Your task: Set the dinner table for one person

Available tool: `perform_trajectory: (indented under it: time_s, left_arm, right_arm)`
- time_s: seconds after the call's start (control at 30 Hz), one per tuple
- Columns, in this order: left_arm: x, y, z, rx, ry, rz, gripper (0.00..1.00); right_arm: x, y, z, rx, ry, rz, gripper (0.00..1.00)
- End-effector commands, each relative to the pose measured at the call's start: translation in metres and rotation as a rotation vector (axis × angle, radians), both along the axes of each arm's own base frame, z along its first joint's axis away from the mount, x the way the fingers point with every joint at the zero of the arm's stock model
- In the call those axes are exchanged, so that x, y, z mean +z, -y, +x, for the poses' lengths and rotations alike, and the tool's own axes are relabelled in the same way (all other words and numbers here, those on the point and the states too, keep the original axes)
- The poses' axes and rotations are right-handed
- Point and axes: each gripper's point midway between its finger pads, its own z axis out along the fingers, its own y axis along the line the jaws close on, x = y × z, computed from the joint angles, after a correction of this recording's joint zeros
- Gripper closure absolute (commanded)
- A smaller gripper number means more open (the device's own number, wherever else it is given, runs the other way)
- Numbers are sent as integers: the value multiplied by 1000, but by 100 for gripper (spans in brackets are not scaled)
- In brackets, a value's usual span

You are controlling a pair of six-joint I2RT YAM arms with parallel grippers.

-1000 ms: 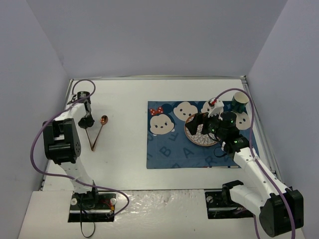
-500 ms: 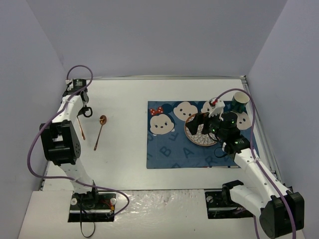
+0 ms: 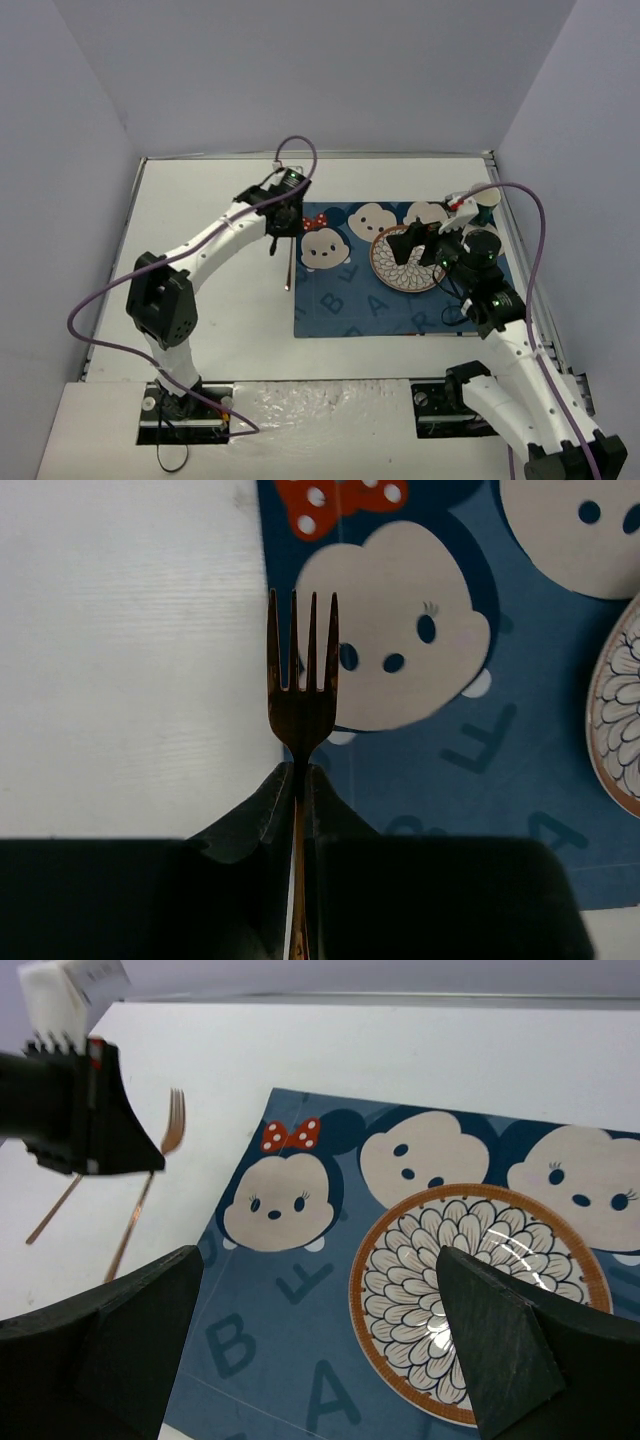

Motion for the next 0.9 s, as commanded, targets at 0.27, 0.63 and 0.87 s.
perform_trajectory:
  time_s: [0.27, 0.63, 0.87]
  left_arm:
    - [-36, 102, 1, 71, -72, -172, 100]
    - [-59, 114, 3, 77, -86, -164, 100]
    - [-69, 117, -5, 59, -98, -142, 100]
  right_arm:
    - [44, 25, -14, -125, 101, 8, 0]
    - [34, 24, -16, -111, 82, -7, 0]
    - [30, 23, -15, -106, 73, -12, 0]
